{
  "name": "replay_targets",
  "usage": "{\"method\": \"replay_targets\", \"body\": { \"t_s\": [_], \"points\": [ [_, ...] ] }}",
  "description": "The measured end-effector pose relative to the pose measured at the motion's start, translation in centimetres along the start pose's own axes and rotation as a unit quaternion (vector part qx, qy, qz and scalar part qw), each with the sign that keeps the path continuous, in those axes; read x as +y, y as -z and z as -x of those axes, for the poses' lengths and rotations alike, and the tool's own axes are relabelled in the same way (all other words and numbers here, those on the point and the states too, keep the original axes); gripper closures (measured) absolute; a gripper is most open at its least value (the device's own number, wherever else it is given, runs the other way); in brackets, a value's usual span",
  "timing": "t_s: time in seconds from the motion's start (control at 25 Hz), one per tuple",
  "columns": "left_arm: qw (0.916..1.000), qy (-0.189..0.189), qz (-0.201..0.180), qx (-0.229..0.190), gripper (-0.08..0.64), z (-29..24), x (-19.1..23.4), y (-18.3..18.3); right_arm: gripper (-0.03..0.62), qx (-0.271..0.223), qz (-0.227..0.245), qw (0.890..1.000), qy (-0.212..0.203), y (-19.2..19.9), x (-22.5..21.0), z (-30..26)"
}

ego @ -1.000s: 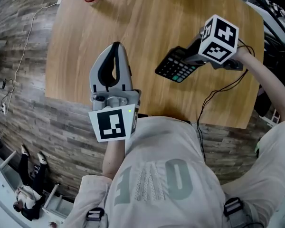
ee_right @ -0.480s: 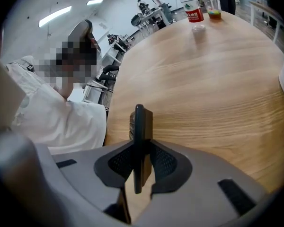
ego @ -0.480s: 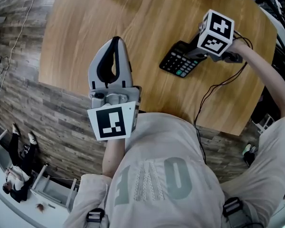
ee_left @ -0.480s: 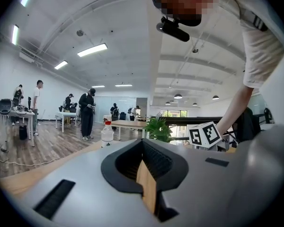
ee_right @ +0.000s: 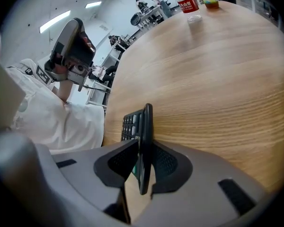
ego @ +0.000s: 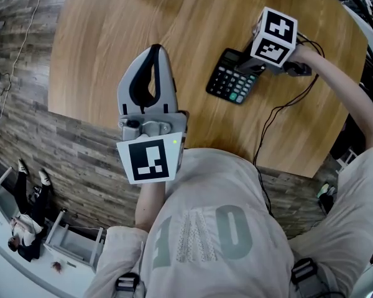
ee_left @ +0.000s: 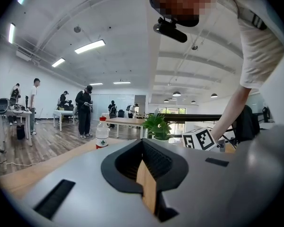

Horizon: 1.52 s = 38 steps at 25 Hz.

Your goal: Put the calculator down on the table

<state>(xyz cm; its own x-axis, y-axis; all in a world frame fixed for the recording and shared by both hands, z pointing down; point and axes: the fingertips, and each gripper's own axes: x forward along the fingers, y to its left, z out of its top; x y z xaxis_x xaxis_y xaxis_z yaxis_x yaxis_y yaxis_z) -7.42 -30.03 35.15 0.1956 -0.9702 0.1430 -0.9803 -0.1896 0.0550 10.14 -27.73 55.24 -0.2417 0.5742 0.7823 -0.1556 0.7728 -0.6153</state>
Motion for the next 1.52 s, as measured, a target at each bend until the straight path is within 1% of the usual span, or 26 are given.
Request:
{"method": "replay_targets", "body": {
  "t_s": [0.2, 0.44, 0.56, 0.64, 0.8, 0.96, 1.08, 1.24, 1.36, 1.52],
  "points": [
    [0.9999, 0.011, -0.003, 0.008, 0.551, -0.8, -0.2, 0.2, 0.491, 0.002, 0.003, 1.000, -0.001, 0.0, -0.6, -0.4],
    [0.9999, 0.011, -0.005, 0.007, 0.551, -1.6, 0.2, 0.4, 0.482, -0.004, 0.002, 1.000, -0.002, 0.1, -1.0, -0.9],
    [0.9999, 0.012, -0.006, 0.006, 0.551, -2.0, 0.4, 0.4, 0.478, -0.004, 0.007, 1.000, 0.009, -0.1, -1.3, -0.8],
    [0.9999, 0.013, -0.005, 0.005, 0.551, -2.1, 0.2, 0.4, 0.461, -0.005, 0.008, 1.000, 0.018, -0.2, -1.5, -0.8],
    [0.9997, 0.024, -0.009, 0.004, 0.551, -2.0, -0.5, 0.3, 0.456, -0.008, -0.007, 1.000, 0.026, 0.0, -1.6, -0.8],
    [0.9996, 0.027, -0.009, 0.002, 0.551, -1.8, -0.6, 0.0, 0.405, -0.010, -0.008, 0.999, 0.045, 0.1, -2.1, -0.5],
    [0.9996, 0.027, -0.011, 0.000, 0.551, -1.6, -0.7, -0.3, 0.354, -0.003, 0.002, 0.998, 0.062, 0.3, -2.2, -0.3],
    [0.9995, 0.028, -0.012, -0.005, 0.551, -1.6, -0.5, -0.6, 0.339, 0.000, 0.022, 0.997, 0.079, 0.2, -2.1, -0.4],
    [0.9993, 0.032, -0.014, -0.013, 0.551, -1.2, -0.6, -0.9, 0.337, -0.022, 0.015, 0.995, 0.094, -0.3, -2.1, 0.4],
    [0.9988, 0.039, -0.018, -0.023, 0.551, -1.0, -0.9, -2.1, 0.337, -0.081, -0.009, 0.988, 0.127, -1.0, -1.4, 3.6]
  ]
}}
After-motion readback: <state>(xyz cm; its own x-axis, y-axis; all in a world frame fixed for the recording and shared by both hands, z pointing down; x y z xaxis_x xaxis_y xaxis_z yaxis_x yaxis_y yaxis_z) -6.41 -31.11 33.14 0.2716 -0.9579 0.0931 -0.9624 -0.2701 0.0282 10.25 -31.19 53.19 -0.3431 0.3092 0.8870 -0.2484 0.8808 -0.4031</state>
